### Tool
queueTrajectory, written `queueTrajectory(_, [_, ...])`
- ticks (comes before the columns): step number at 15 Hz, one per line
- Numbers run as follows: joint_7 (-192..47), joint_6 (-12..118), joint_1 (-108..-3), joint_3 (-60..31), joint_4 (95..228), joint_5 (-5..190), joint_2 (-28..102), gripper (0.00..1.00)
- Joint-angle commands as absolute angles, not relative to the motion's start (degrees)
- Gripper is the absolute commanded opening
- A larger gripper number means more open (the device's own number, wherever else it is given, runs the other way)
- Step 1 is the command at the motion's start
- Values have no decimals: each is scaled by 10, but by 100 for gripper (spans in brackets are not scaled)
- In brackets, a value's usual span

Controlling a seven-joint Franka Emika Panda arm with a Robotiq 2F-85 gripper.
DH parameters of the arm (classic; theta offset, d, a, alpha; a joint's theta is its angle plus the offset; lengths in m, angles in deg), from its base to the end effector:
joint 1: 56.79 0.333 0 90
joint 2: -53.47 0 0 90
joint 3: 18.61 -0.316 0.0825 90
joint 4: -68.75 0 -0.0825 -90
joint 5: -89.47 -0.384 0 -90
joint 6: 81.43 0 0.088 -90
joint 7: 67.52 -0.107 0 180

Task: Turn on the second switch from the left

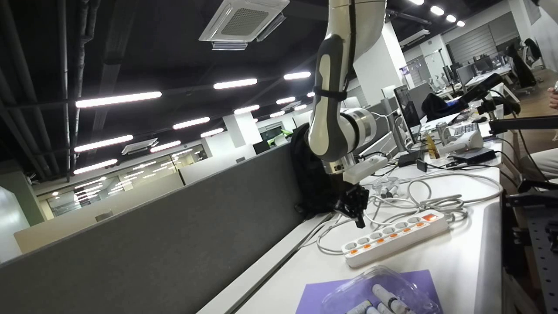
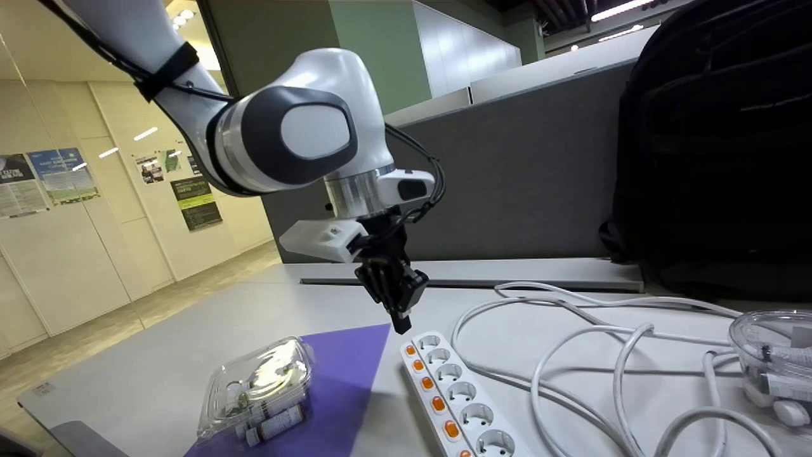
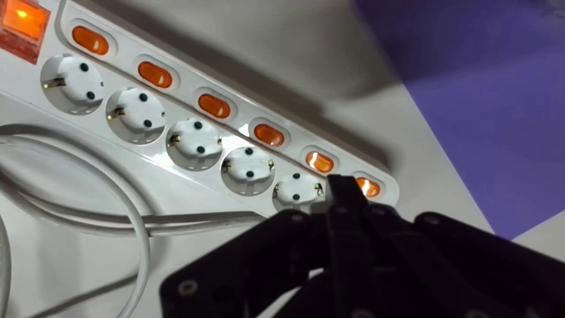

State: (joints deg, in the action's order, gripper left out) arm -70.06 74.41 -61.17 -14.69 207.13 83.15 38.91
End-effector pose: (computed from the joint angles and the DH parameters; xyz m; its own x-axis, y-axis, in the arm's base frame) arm 0.4947 -0.0772 0.2115 0.9580 -0.2827 0.0488 -0.2812 -0.9590 -0.0352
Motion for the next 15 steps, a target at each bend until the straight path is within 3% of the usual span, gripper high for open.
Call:
queueTrajectory(1, [-722,769,-606,-146,2064,832,360,0])
queueTrajectory(15, [-693,780,-653,-198,2034,728,301,0])
